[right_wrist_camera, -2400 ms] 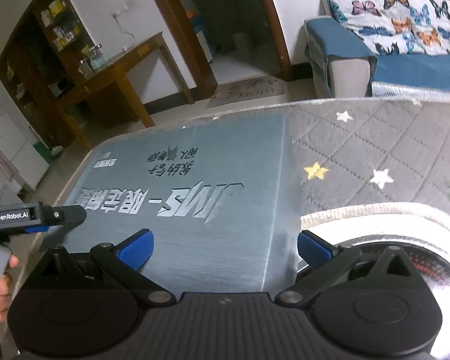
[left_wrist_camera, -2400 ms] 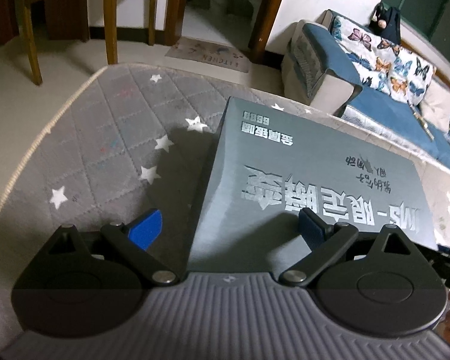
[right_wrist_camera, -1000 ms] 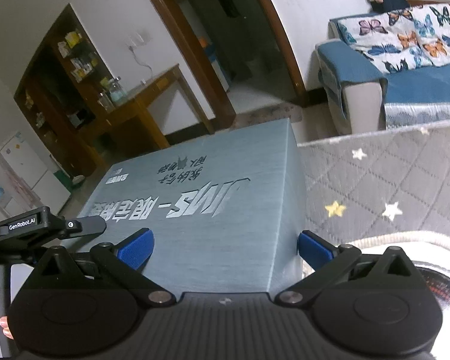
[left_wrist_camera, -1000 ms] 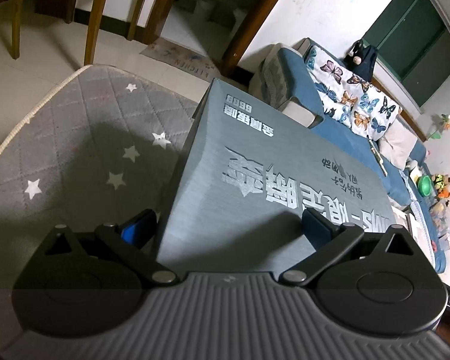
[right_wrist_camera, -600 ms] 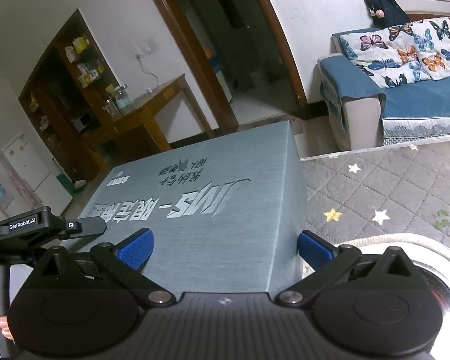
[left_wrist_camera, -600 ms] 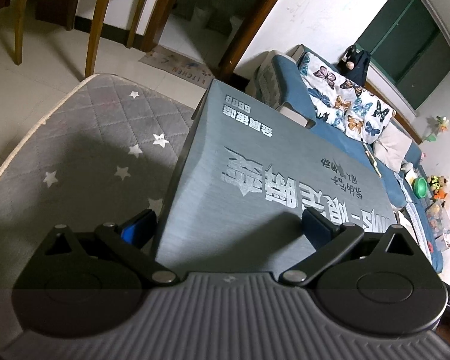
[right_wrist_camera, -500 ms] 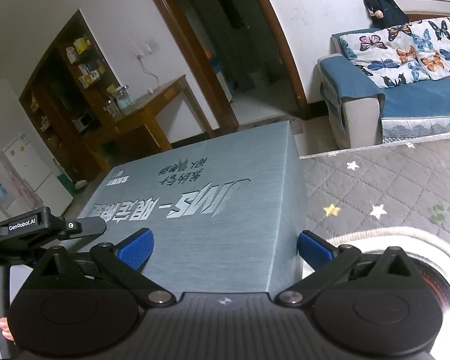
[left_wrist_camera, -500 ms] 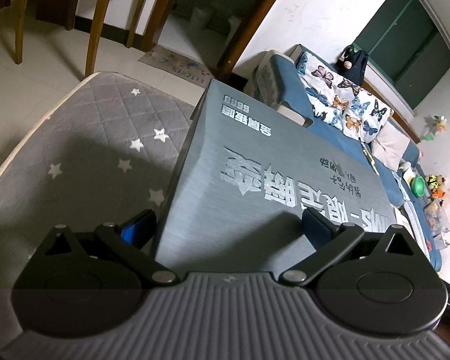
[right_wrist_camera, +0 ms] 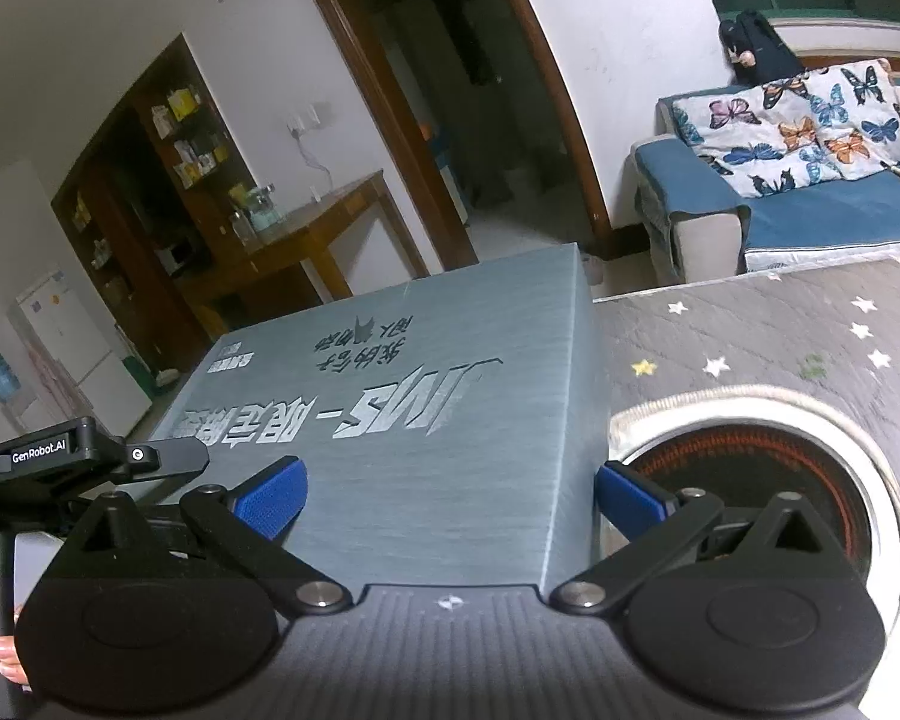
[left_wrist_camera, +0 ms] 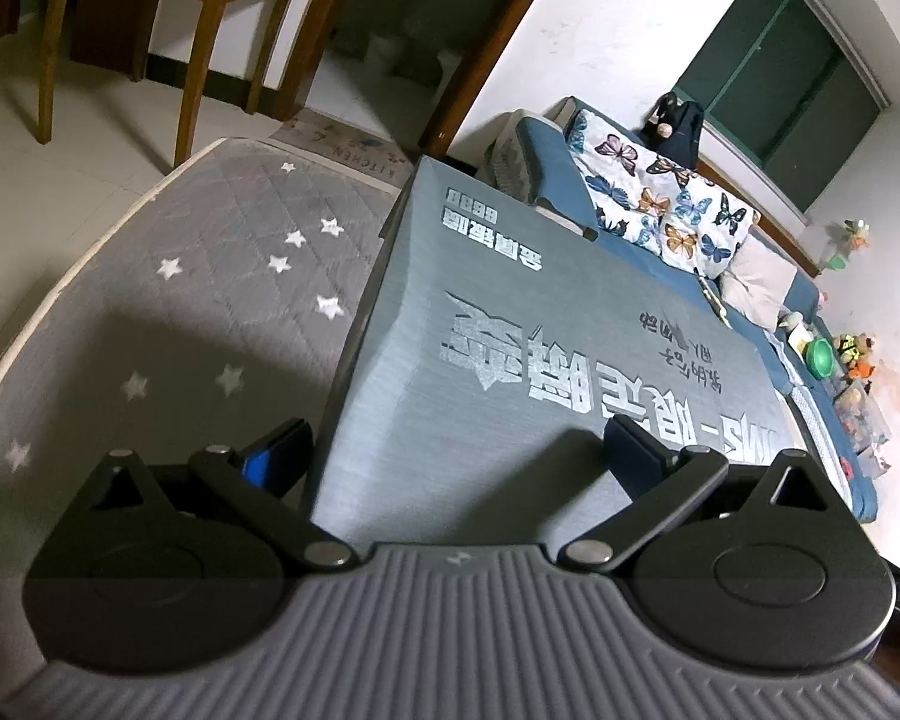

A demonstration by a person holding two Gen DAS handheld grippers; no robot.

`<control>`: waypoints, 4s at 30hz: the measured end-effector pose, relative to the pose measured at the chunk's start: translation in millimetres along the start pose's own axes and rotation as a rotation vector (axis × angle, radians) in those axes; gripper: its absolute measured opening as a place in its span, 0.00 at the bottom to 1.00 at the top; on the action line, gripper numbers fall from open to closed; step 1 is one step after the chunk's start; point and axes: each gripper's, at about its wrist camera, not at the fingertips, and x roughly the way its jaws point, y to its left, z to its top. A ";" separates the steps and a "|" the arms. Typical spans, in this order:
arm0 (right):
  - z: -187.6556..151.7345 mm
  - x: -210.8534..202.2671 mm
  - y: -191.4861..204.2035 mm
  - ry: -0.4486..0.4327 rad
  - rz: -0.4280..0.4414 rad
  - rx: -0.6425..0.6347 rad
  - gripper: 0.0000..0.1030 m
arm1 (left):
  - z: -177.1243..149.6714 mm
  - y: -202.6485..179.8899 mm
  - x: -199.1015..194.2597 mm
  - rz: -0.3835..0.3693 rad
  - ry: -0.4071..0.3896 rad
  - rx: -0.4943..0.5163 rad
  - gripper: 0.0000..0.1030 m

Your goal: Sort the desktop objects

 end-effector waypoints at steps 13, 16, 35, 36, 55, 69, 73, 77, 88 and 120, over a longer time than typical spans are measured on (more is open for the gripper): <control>-93.7 -98.0 16.0 -0.055 0.003 0.028 1.00 | -110.3 -4.0 -85.3 0.004 -0.052 0.034 1.00; -114.6 -115.8 20.7 -0.060 -0.001 0.026 1.00 | -131.9 -2.3 -100.6 0.003 -0.054 0.040 1.00; -214.3 -184.1 41.6 -0.010 -0.036 0.016 1.00 | -212.9 9.5 -136.9 0.020 0.039 0.087 1.00; -216.6 -183.7 40.0 -0.001 -0.037 0.021 1.00 | -214.6 10.6 -135.8 0.024 0.051 0.084 1.00; -233.0 -153.5 27.3 0.143 -0.060 0.031 1.00 | -216.2 32.0 -86.5 0.076 0.215 0.025 1.00; -226.4 -136.0 31.3 0.174 -0.106 -0.040 1.00 | -215.2 43.5 -68.3 0.078 0.294 -0.028 1.00; -224.8 -134.6 28.9 0.180 -0.100 -0.058 1.00 | -213.8 39.1 -67.1 0.083 0.303 0.004 1.00; -224.5 -133.6 25.9 0.181 -0.087 -0.067 1.00 | -212.5 29.7 -66.5 0.098 0.302 0.075 1.00; -222.6 -130.3 17.7 0.189 -0.064 -0.069 1.00 | -207.8 8.0 -61.9 0.125 0.314 0.248 1.00; -222.3 -123.2 4.4 0.191 -0.014 -0.030 1.00 | -205.5 15.7 -57.4 0.080 0.335 0.264 1.00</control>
